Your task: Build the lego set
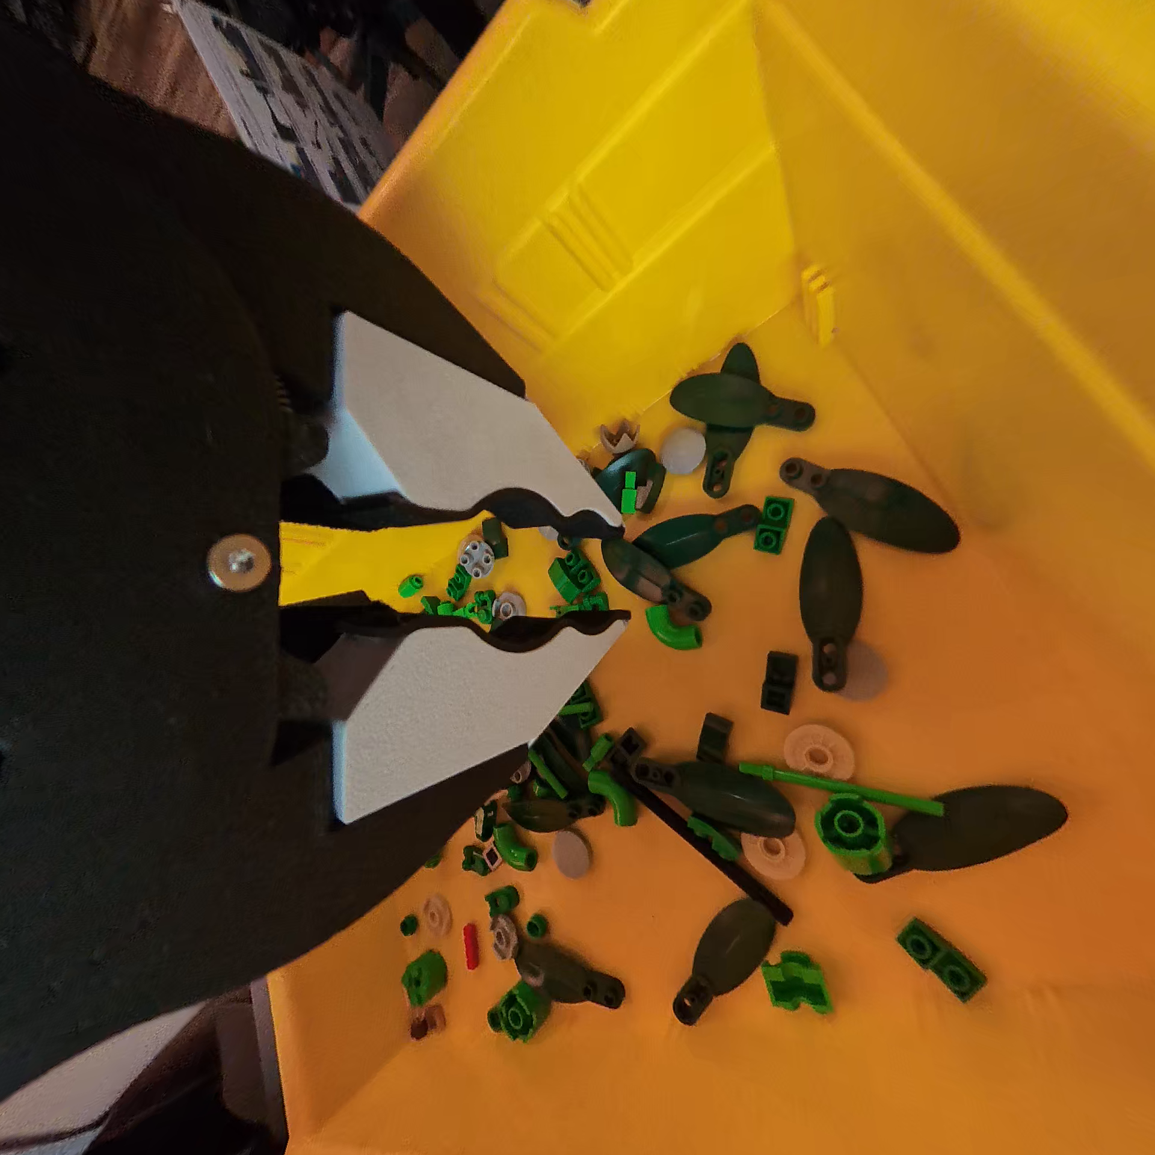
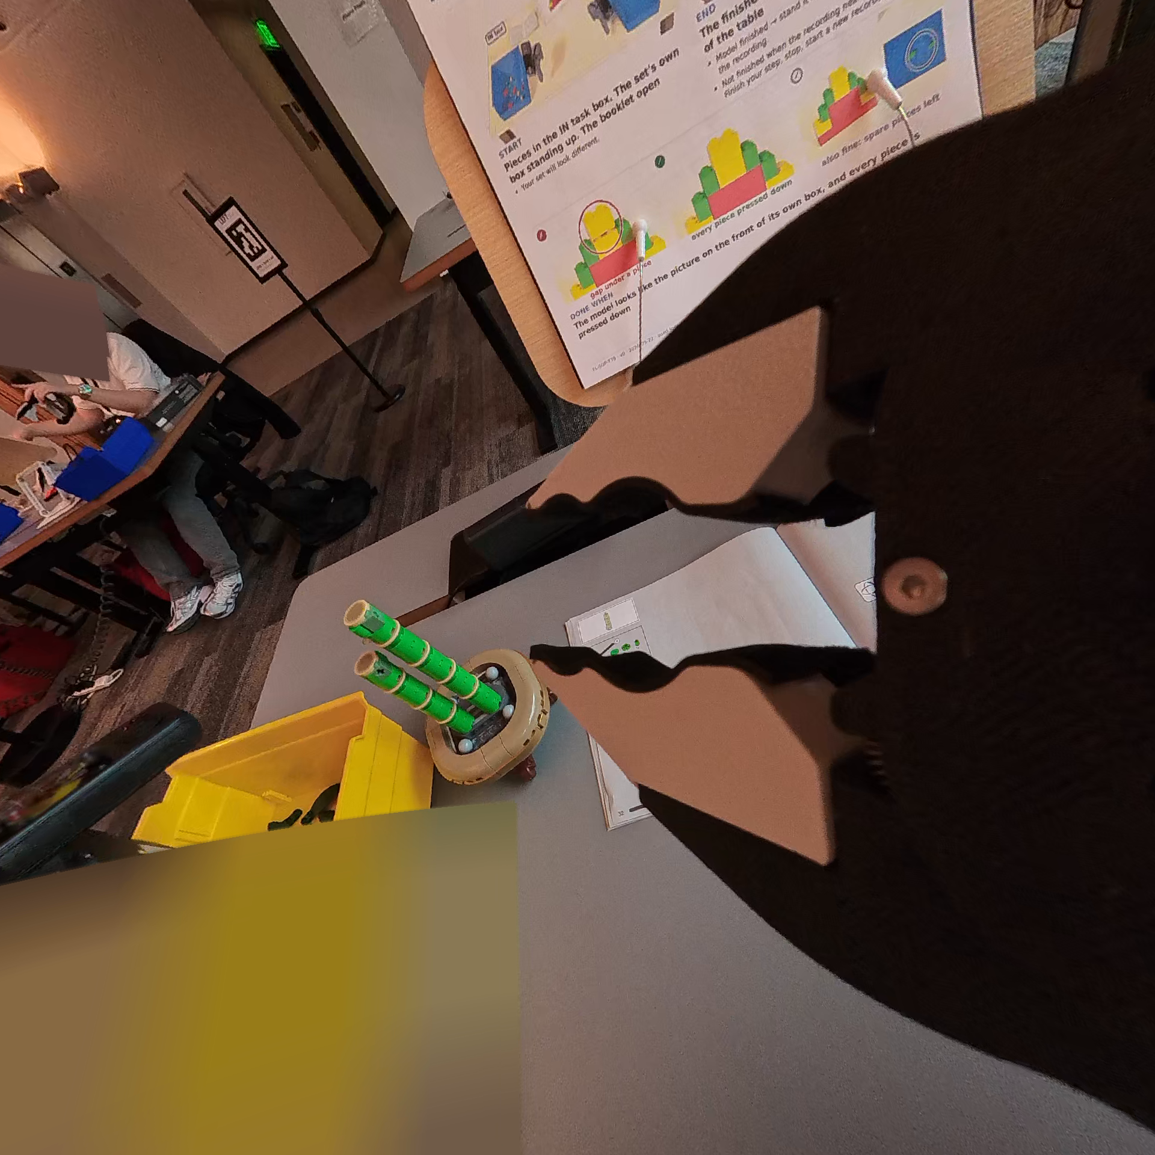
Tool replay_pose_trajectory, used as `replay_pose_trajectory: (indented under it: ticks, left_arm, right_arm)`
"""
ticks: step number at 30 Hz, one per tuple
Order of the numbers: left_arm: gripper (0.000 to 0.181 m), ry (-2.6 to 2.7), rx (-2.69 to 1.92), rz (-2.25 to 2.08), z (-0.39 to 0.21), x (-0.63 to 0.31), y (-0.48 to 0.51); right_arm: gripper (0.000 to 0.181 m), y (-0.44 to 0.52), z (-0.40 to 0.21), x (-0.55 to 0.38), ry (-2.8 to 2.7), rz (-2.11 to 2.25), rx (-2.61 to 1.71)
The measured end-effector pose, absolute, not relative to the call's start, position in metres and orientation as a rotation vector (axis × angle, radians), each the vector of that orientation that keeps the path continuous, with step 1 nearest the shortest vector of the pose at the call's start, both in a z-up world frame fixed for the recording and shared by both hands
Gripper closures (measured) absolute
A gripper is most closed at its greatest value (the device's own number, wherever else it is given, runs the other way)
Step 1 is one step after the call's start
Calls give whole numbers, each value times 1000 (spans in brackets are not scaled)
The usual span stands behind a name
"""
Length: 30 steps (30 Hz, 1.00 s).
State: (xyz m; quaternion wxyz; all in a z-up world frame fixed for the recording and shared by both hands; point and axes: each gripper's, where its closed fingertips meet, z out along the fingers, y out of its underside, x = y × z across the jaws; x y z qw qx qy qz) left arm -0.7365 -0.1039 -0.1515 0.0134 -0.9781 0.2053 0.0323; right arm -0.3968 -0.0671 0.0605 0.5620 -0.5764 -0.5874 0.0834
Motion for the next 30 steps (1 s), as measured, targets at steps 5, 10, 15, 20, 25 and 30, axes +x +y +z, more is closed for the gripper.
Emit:
replay_pose_trajectory:
  ticks: [5,10,15,20,25,30]
  left_arm:
    - [157,588,-3049,137,-149,-742,-102]
    - [155,447,-3107,217,-151,-754,-106]
    - [150,323,-3135,250,-155,-754,-105]
    - [134,214,-3187,186,-161,-751,-110]
    - [130,185,-3183,120,-162,-744,-106]
    - [136,242,-3198,97,-163,-737,-109]
  right_arm:
    - [141,-67,57,-399,-1401,188,-1358]
    - [141,-67,54,-399,-1414,175,-1362]
    - [141,-67,52,-399,-1421,167,-1363]
    - [141,-67,50,-400,-1431,167,-1366]
    - [141,-67,46,-401,-1445,153,-1373]
    - [141,-67,46,-401,-1447,150,-1371]
